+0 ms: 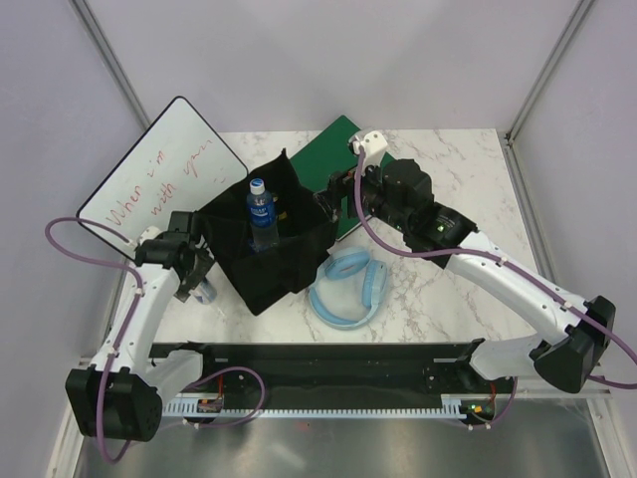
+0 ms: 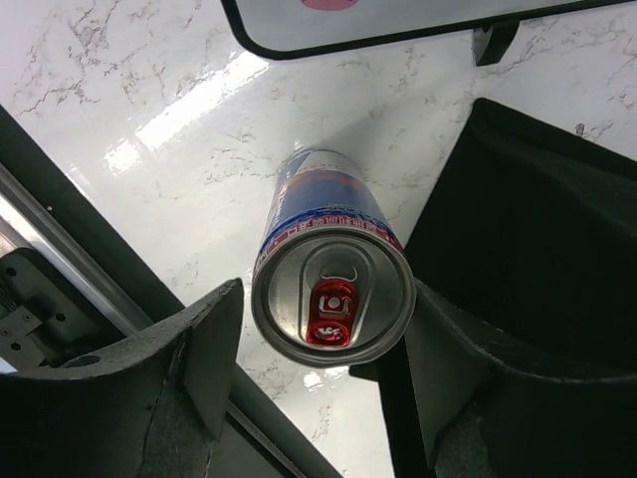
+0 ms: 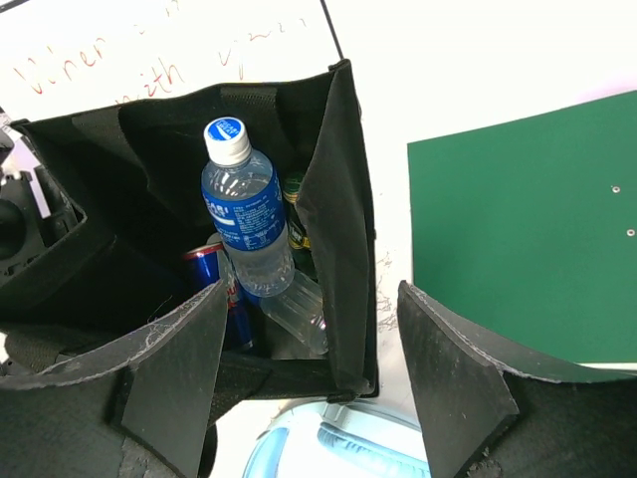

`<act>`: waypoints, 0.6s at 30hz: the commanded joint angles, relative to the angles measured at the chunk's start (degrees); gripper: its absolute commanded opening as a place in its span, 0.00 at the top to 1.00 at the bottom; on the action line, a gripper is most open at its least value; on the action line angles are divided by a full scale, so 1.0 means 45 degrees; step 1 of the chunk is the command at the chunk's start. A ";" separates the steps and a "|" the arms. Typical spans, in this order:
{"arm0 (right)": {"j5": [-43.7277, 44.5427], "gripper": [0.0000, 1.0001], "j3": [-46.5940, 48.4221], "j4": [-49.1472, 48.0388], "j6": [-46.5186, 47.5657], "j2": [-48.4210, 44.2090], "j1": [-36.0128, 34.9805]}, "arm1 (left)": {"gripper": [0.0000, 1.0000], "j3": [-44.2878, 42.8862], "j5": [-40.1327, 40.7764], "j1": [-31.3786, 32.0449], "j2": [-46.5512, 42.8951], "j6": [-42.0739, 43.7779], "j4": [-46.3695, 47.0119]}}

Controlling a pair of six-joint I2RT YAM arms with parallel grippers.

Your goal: Place the beverage into the canvas bag

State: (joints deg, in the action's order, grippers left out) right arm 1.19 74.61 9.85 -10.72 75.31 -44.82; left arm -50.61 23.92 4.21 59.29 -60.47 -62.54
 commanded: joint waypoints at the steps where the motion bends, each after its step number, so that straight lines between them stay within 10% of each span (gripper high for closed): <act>1: -0.0186 0.24 -0.0095 -0.0508 0.0058 -0.0446 0.0018 | 0.29 0.0523 0.0661 -0.0095 -0.0304 -0.0566 0.0207; 6: -0.0187 0.24 -0.0154 -0.0508 0.0020 -0.0563 0.0018 | 0.26 0.0817 0.0914 -0.0095 -0.0343 -0.0529 0.0460; 12: -0.0167 0.24 -0.0193 -0.0528 0.0019 -0.0642 0.0018 | 0.92 0.0370 0.1303 -0.0095 -0.0869 0.0425 0.0774; 18: -0.0342 0.24 -0.0135 -0.0528 -0.0059 -0.0427 0.0037 | 0.98 -0.2008 0.3680 -0.0095 -0.1436 0.2066 -0.0631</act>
State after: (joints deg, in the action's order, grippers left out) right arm 0.99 74.26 9.78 -10.72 74.08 -44.82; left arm -49.63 28.27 4.21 56.34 -57.23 -63.40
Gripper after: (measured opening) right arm 0.760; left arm 0.608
